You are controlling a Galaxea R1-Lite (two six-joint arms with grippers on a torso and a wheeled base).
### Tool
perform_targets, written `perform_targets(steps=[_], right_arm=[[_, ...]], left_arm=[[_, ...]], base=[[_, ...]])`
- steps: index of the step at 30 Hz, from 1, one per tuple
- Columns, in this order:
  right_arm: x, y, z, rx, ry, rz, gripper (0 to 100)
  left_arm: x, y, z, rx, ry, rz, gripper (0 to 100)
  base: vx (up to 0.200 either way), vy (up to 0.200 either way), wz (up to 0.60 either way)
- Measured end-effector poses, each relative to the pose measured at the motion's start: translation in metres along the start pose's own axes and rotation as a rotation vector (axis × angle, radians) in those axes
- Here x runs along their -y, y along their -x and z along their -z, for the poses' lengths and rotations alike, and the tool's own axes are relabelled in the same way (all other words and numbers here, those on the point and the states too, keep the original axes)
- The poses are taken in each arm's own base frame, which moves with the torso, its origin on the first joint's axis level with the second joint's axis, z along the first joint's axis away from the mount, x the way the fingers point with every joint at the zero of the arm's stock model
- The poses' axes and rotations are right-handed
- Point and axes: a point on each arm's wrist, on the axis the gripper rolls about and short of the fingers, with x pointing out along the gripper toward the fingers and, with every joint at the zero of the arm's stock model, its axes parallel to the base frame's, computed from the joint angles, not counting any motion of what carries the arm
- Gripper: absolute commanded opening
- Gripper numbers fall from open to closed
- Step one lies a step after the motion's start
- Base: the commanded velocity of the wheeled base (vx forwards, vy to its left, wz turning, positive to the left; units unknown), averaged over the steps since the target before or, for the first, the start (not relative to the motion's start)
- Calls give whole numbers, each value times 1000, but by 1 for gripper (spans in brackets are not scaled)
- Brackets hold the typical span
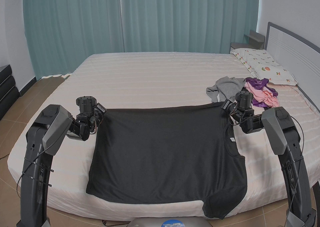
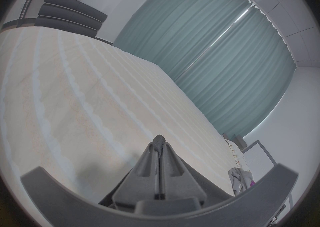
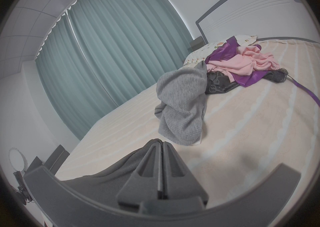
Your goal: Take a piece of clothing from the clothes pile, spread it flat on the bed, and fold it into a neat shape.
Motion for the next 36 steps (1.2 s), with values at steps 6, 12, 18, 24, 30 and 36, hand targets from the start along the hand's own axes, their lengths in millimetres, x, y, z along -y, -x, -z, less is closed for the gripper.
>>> perform_targets(steps=[6, 12, 18, 24, 30, 36], right_arm=[[8, -4, 16, -35, 16, 20, 0], [12, -6, 28, -57, 20, 33, 100], [14, -5, 32, -62, 21, 52, 100], [18, 11, 29, -120, 15, 80, 100], [21, 48, 20, -213, -2, 98, 100], [21, 98, 12, -279, -46, 95, 100]], left_arm=[[-8, -5, 11, -19, -5, -16, 0], [-13, -6, 18, -34, -8, -29, 100], [-17, -6, 21, -41, -9, -45, 100], [-21, 1, 19, -52, -9, -70, 100], [-21, 26, 3, -80, -3, -96, 100], [-20, 68, -11, -138, 3, -107, 100]], base=[[0, 0, 0], [0, 0, 0], [0, 0, 0], [0, 0, 0], [0, 0, 0], [0, 0, 0]])
